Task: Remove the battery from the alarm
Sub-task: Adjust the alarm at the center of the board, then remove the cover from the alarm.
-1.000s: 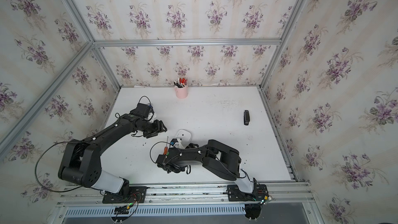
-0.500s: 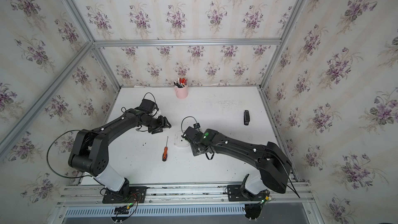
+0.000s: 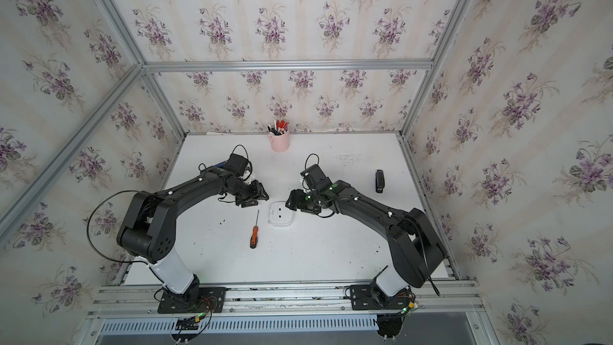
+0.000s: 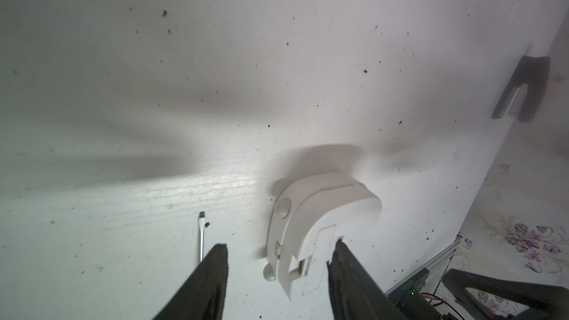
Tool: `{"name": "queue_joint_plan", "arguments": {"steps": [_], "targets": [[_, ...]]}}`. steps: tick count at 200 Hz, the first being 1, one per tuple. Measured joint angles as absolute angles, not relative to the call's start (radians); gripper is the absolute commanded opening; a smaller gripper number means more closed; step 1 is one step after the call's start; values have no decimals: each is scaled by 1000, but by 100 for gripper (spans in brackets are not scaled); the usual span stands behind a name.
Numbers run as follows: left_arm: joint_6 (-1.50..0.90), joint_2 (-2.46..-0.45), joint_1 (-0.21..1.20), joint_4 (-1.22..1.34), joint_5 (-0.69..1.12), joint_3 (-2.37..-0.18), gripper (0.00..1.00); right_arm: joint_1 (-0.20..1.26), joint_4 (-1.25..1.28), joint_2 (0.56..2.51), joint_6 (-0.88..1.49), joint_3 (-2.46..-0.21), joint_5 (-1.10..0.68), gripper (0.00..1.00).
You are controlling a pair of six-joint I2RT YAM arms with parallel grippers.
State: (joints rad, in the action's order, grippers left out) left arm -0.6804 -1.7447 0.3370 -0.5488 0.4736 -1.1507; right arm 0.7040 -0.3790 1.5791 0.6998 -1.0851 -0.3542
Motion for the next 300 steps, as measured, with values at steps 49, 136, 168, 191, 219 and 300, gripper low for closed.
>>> {"name": "queue_joint_plan", "arguments": {"steps": [49,136,168,191,219,300], "targets": [[-690,-1726,341,-574,429,-1126,52,747,-566,1728,674,-1378,-339,72],[-690,-1716,341,-544,434,-1053,48,891,-944,1952,759,-1664,-131,91],[-687,-1713,341,-524,446,-1040,48,900,-976,2023,783,-1713,-72,92],[-687,-1712,341,-512,455,-1034,48,904,-995,2065,789,-1752,-46,93],[-685,-1712,339,-508,466,-1032,48,905,-1011,2109,794,-1799,-13,93],[-661,-1713,313,-499,496,-1007,48,910,-1046,2162,810,-1825,18,92]]}}
